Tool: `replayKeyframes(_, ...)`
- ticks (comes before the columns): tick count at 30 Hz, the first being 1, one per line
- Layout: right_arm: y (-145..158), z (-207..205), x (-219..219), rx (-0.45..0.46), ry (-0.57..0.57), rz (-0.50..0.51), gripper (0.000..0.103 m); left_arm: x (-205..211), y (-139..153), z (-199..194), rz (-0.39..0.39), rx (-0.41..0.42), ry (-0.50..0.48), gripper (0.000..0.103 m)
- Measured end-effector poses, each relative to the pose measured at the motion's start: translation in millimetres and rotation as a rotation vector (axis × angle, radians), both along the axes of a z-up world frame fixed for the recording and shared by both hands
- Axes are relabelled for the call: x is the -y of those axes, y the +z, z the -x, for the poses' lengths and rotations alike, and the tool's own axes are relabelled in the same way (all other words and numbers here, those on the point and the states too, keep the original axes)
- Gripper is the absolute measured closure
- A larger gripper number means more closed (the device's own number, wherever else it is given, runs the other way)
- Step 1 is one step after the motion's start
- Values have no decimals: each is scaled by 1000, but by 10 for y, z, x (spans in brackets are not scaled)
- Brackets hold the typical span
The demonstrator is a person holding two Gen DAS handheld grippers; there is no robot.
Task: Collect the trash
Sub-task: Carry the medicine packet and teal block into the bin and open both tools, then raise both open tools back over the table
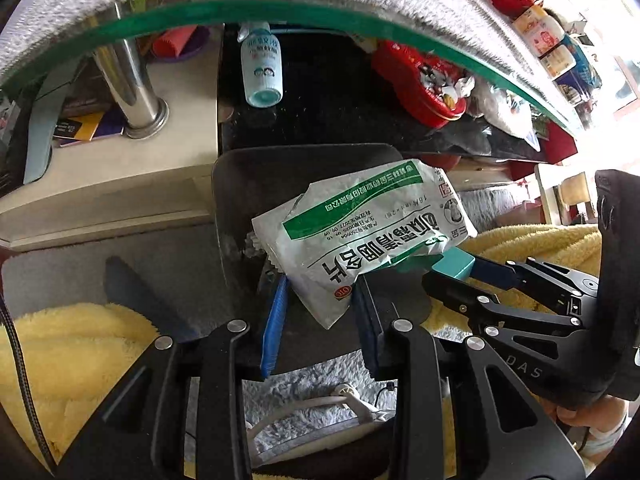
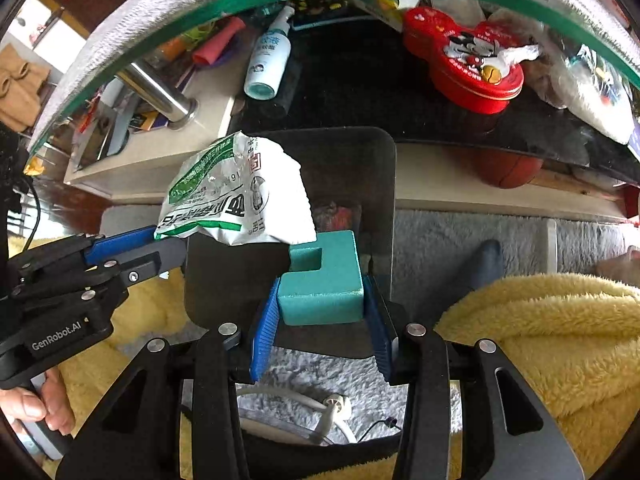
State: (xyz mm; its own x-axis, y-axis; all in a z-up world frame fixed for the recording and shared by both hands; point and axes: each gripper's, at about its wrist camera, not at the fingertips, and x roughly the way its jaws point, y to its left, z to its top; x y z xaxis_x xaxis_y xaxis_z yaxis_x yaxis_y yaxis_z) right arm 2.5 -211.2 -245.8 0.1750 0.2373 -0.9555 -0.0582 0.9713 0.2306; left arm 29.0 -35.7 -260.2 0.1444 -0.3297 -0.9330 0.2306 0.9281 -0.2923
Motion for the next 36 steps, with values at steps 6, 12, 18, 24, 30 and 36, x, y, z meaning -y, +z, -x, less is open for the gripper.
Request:
replayKeyframes(6, -49, -65, 22, -13, 3, 1, 60, 13, -50, -73, -8, -17, 13, 65)
replayKeyframes(12, -40, -105, 70, -7, -5, 32, 48, -62, -23, -135, -14, -15, 47, 49)
replayKeyframes(18, 87, -159, 168, 26, -30, 56, 20, -123, 184, -176, -33, 36, 64, 30)
replayKeyframes(24, 276, -219, 284, 55, -59, 50, 13, -159, 477, -196, -31, 106, 63, 14)
replayKeyframes(30, 588, -302, 391, 122, -87, 48, 12, -107, 741, -233, -21, 161, 49, 10)
replayKeyframes(36, 1002, -532, 522, 221, -121, 51, 11, -40, 977, -369, -46, 228, 39, 8)
